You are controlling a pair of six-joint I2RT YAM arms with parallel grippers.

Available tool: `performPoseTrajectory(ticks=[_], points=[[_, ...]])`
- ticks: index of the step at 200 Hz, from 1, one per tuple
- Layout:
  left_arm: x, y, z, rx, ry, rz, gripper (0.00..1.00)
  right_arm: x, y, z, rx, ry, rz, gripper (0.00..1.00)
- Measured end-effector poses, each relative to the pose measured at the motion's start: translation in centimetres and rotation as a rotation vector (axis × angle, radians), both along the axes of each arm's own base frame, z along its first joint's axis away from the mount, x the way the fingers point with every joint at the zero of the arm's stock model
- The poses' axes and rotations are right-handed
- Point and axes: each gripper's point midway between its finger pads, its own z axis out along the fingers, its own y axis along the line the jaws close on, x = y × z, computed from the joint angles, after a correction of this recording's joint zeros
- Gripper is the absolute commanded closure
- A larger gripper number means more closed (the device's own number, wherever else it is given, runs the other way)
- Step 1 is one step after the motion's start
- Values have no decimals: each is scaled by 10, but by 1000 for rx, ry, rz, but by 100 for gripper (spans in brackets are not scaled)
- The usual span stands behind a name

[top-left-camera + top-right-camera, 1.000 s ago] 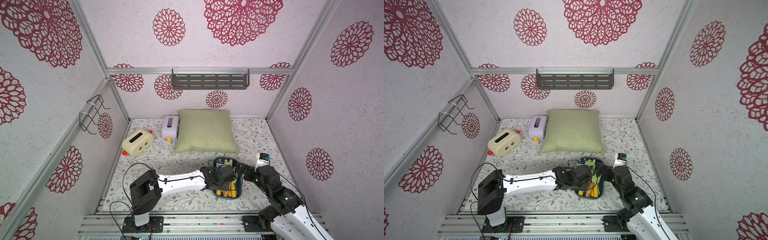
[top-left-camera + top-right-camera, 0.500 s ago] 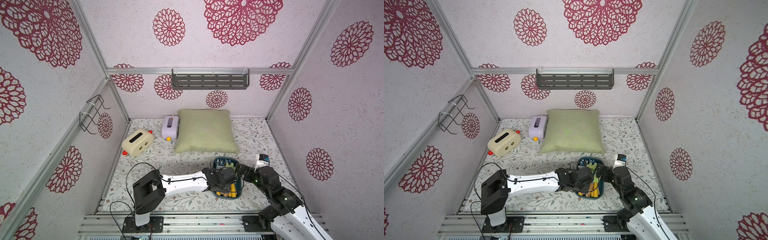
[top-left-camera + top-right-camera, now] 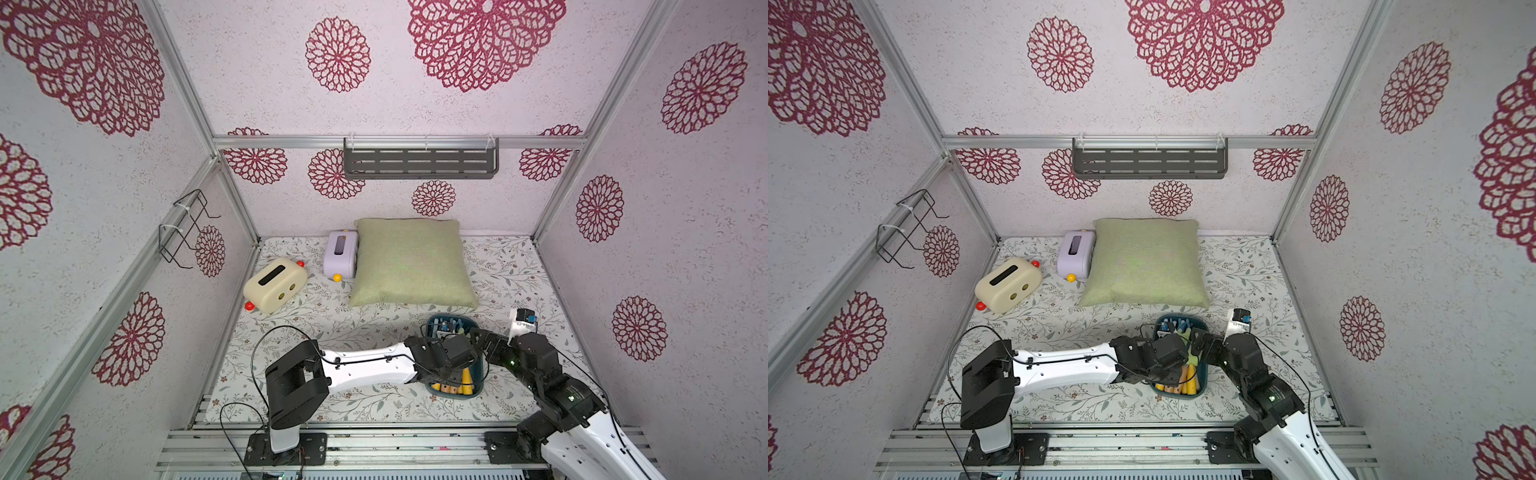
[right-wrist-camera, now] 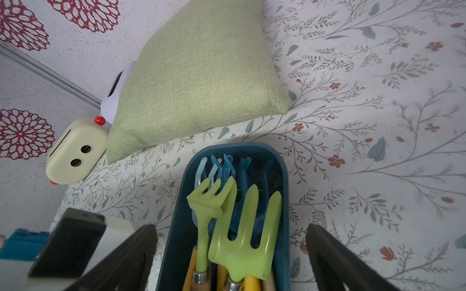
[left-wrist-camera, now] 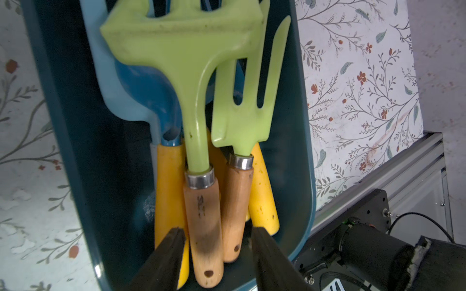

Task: Put the rake into the storage box
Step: Place the rake in the storage box.

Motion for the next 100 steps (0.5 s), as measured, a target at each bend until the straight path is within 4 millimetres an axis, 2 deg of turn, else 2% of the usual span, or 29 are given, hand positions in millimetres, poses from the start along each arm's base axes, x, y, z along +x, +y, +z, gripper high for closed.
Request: performPoseTrajectory(ticks=[17,33,64,100], points=[[2,4,9,-13,-25,4,38,-1,3,5,18,-18,16,1],[5,13,21,-27,-56,15,28,-2,4,13,31,-50,29,1],[14,39,50,-59,-133,54,0,-6,5,34,50,-139,60,1],[42,83,90,-78,-248,156,3,-6,4,53,37,-233,79,1]])
